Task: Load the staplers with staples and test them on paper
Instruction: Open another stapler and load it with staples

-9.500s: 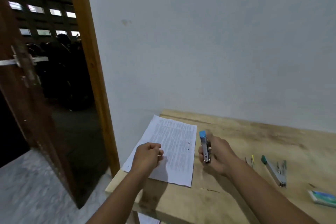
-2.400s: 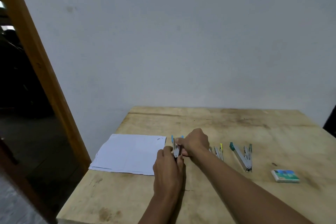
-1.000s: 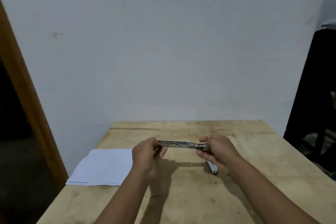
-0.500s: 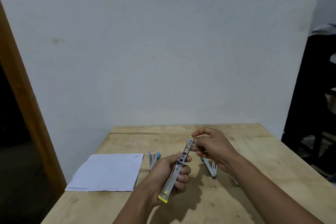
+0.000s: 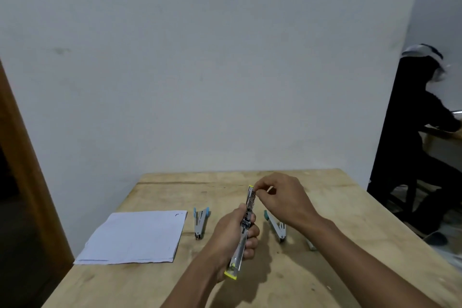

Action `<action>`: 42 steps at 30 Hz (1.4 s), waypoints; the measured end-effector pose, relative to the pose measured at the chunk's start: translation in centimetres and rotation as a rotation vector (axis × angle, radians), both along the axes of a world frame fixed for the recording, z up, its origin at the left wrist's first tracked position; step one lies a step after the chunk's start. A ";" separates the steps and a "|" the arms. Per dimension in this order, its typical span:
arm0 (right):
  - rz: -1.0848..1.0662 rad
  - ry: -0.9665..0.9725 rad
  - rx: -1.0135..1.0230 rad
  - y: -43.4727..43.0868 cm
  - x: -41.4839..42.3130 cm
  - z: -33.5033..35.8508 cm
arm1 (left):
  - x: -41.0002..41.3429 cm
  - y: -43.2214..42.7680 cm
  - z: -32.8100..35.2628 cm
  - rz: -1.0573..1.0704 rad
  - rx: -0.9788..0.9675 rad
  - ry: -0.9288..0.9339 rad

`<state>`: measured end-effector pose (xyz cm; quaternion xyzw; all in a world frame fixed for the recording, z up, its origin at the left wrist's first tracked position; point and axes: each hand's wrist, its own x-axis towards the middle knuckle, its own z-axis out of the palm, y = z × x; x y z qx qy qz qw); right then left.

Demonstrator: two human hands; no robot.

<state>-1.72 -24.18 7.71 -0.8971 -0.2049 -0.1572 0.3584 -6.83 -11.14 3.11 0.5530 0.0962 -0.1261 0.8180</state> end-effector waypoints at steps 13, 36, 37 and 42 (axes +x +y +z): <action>0.202 0.249 0.141 1.4 -0.9 -0.4 | -0.4 1.3 -1.1 0.093 -0.056 0.083; 0.385 0.271 0.045 2.1 -2.6 -0.3 | 0.6 1.1 -1.4 0.202 -0.138 0.141; 0.385 0.271 0.039 2.1 -2.6 -0.2 | 0.6 1.2 -1.4 0.193 -0.171 0.153; 0.381 0.278 0.006 1.7 -2.7 0.2 | 0.7 1.8 -1.6 0.108 -0.325 0.222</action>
